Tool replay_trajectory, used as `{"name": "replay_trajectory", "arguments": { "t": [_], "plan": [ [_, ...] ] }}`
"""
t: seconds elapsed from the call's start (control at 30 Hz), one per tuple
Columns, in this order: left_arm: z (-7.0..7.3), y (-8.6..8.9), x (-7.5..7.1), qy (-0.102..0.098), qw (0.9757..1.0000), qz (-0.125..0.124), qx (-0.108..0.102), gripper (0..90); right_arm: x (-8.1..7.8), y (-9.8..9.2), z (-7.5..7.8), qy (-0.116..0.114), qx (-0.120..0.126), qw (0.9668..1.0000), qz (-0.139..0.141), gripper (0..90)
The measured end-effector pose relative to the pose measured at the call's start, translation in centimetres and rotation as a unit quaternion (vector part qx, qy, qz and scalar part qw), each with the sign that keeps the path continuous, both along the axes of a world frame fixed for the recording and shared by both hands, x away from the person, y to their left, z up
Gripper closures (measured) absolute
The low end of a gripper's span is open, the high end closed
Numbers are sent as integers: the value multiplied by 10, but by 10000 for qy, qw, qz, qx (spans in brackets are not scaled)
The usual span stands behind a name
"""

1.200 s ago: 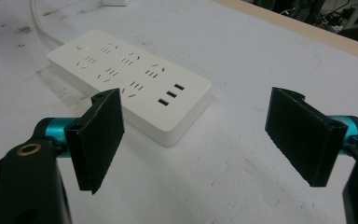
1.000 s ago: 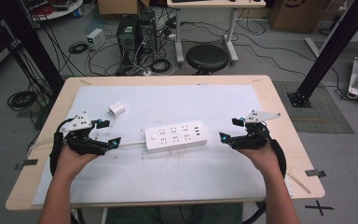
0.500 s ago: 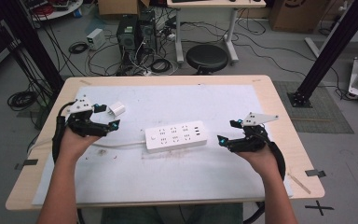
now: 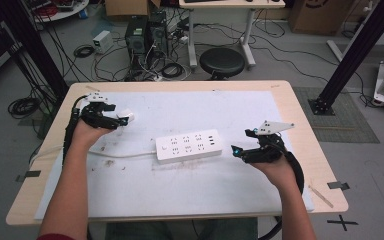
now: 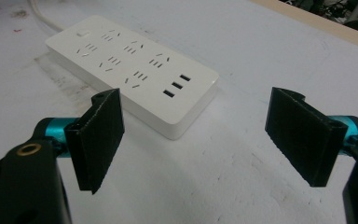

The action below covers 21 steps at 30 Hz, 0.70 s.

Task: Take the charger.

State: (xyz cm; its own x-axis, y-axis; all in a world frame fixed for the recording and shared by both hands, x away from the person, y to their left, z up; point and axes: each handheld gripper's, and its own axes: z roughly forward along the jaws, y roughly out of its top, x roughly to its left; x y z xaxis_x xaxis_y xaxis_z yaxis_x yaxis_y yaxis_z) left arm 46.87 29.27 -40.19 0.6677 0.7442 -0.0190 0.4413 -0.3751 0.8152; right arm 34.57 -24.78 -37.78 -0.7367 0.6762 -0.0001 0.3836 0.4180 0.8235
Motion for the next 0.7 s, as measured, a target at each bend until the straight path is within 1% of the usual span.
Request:
{"name": "replay_trajectory", "arguments": {
  "t": [0.03,0.07,0.1,0.13,0.17,0.2,0.23,0.27,0.3,0.33,0.37,0.4,0.43,0.47,0.5,0.57,0.63,0.67,0.7],
  "plan": [
    [-4,1,3,21,10000,41,3,156,0,0,0,25,-20,10000,9,200],
    [-7,1,6,18,9999,121,82,156,0,1,0,20,-28,10000,-2,200],
    [-9,1,10,105,9997,142,169,156,-1,1,0,29,-41,10000,-15,200],
    [-9,-1,14,153,9993,117,317,156,-1,0,-1,27,-31,10000,-6,200],
    [-7,-3,18,89,9989,57,448,156,-1,0,-1,26,-53,10000,-10,200],
    [-5,-4,21,18,9991,11,415,157,-1,0,-1,9,-54,10000,-25,200],
    [-4,-5,26,69,9993,-8,364,159,-1,0,-1,31,-45,10000,-39,200],
    [-3,-7,30,99,9988,-30,472,159,-1,0,-2,29,-49,10000,-28,200],
    [-4,-7,34,66,9985,-50,535,159,-1,0,-2,21,-61,10000,-42,200],
    [-5,-6,37,116,9991,-52,407,159,-2,0,-2,61,-52,9999,-64,200],
    [-6,-6,41,164,9990,-52,417,159,-2,0,-3,56,-47,10000,-46,200],
    [-8,-6,44,200,9987,-37,478,159,-2,-1,-3,54,-64,10000,-44,200],
    [-11,-5,46,256,9985,-54,480,159,-1,-1,-4,38,-76,10000,-40,200],
    [-13,-5,49,319,9984,-62,456,159,-2,-1,-4,76,-60,9999,-56,200],
    [-16,-4,50,336,9981,-56,506,159,-1,-1,-4,65,-59,10000,-47,200],
    [-21,-4,52,408,9983,-80,412,159,-1,0,-4,51,-47,9999,-80,200],
    [-26,-3,54,494,9977,-53,458,159,-1,1,-4,39,-63,10000,-42,200],
    [-28,-3,54,544,9977,-44,406,159,-1,2,-4,45,-79,9999,-56,200],
    [-30,-2,54,572,9975,-63,411,159,-1,2,-4,41,-66,10000,-28,200]
  ]
}}
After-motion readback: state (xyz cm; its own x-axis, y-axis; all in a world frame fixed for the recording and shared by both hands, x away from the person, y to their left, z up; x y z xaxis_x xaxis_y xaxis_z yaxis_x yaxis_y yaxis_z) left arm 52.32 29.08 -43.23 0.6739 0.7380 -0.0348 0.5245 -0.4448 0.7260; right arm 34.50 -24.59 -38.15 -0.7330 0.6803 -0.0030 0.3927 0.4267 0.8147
